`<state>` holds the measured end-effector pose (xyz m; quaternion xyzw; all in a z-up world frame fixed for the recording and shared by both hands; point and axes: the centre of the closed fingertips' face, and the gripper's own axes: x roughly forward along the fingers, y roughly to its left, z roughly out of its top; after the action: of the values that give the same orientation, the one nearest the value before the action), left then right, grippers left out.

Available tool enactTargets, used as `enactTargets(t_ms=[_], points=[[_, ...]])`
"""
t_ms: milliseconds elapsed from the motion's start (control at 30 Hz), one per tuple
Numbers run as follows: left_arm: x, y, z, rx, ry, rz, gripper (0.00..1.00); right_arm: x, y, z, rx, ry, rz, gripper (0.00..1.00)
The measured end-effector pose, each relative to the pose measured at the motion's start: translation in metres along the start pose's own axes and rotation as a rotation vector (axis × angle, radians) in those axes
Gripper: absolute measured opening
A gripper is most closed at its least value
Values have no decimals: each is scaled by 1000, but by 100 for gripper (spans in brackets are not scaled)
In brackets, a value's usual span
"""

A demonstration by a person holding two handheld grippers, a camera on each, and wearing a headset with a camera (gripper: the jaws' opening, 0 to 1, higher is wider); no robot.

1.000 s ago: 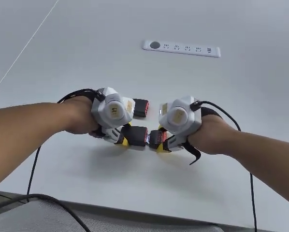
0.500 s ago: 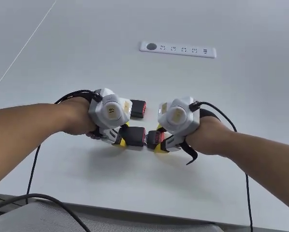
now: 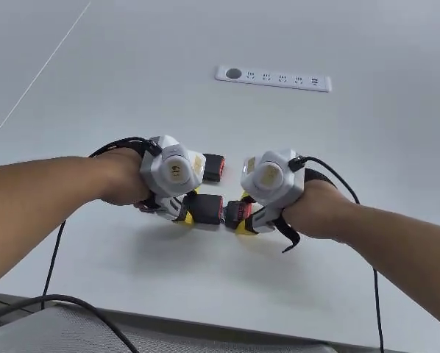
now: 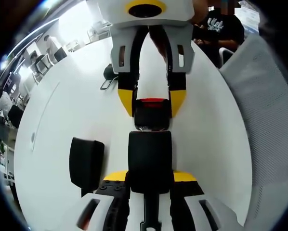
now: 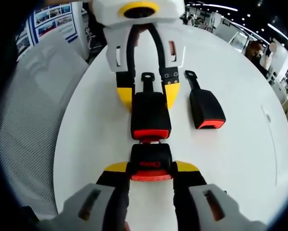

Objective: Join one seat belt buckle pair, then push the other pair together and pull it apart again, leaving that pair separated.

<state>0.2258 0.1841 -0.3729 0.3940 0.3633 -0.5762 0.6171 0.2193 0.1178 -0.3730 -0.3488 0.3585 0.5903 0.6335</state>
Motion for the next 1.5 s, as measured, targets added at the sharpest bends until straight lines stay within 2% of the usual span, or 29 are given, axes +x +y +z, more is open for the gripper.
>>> enactTargets(t_ms=[100,433,533,667,767,867,1033,1133,1267,1367,1500], points=[[0,-1,0,-20,8,-4,32,0,0,0,8,-4,-2,34],[-1,-1,0,-19,1,-4,33,0,0,1,9,-29,-6,35],[0,0,0,-28,28,15,33,0,0,1,43,-39,2,35],[-1,0,-2,-44,38,19,34,-1,0,3,37,-45,-2,35],[-4,-1,-2,-36,44,28,33,-4,1,4,81,-60,7,35],[-11,1,2,-68,29,40,33,-11,0,7,86,-81,0,35],[-29,4,7,-78,-7,57,35,-25,-4,13,85,-107,-11,33],[-41,17,8,-73,-27,106,32,-36,-11,14,81,-119,-25,33],[-50,38,10,-103,-55,152,32,-45,-25,5,93,-113,-57,33],[-50,43,9,-114,-50,154,32,-52,-32,-3,97,-104,-74,33],[-46,51,10,-73,-39,156,34,-57,-43,-18,94,-76,-90,33]])
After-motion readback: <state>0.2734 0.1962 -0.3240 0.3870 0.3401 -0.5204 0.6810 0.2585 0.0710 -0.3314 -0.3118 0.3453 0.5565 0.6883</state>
